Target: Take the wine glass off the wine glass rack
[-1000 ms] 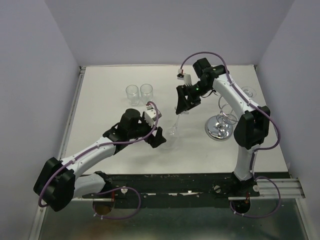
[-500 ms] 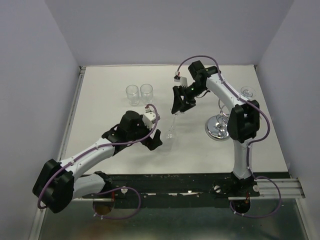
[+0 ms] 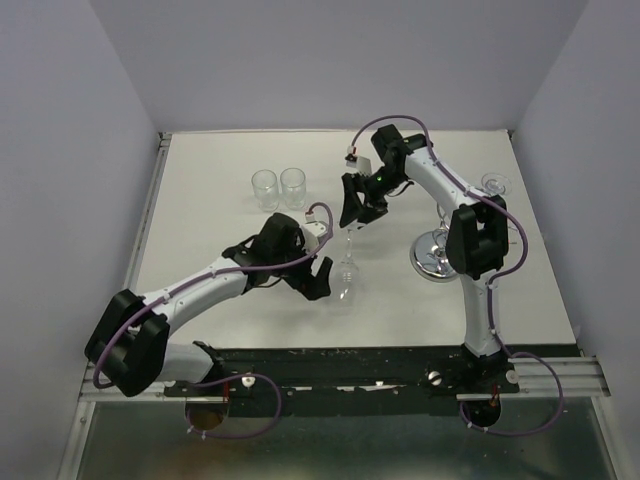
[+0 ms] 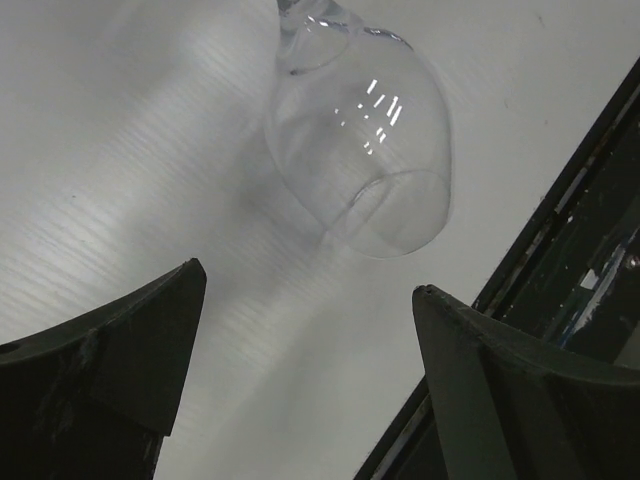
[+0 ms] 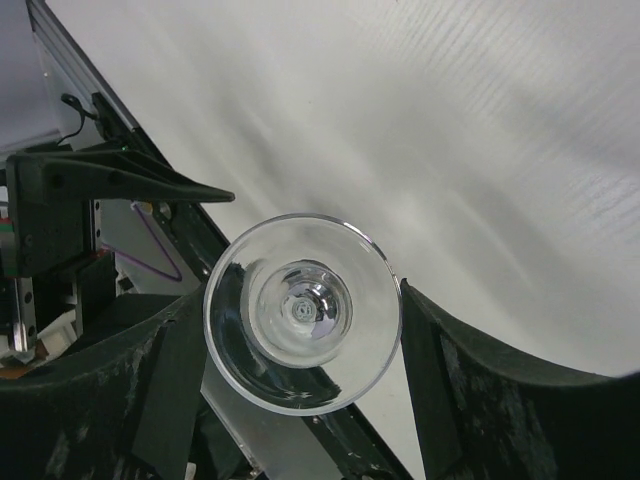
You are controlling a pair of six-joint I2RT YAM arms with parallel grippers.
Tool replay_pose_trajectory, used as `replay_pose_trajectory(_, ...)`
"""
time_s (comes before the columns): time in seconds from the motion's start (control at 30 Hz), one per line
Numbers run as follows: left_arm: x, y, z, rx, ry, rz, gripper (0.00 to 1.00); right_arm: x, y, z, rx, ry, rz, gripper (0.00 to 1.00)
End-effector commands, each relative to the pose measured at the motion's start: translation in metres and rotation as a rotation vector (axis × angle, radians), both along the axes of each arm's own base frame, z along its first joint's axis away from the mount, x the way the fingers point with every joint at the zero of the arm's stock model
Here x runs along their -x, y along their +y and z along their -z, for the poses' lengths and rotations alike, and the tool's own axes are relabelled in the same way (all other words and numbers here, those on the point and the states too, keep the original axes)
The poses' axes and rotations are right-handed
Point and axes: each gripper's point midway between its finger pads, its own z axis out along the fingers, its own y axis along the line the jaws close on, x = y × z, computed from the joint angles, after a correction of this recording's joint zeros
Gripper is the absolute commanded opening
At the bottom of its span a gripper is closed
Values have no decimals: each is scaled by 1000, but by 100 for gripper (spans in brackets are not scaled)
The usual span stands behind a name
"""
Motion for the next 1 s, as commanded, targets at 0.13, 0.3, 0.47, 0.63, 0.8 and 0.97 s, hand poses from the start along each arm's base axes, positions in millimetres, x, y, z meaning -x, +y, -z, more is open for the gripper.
replay_pose_trajectory(0.13, -1, -33, -23, 74, 128, -17, 99, -23, -20, 14, 162, -44, 126, 29)
replay_pose_trajectory(0.3, -20, -48, -17, 57, 160, -127, 99, -27, -27, 20, 228, -37, 178, 27)
replay_pose_trajectory(0.47, -18, -64, -12, 48, 171, -138, 99, -38, -29, 23, 247, -47, 206, 27)
replay_pose_trajectory(0.63, -19, -63, -13, 13, 144, -150, 99, -45, -31, 12, 235, -80, 219, 26)
replay_pose_trajectory(0.8, -25, -60, -30, 38, 66, -147, 99, -48, -33, -17, 217, -156, 235, 5)
replay_pose_trajectory(0.97, -34, -60, -27, 38, 24, -159, 99, -46, -36, -42, 197, -207, 255, 5)
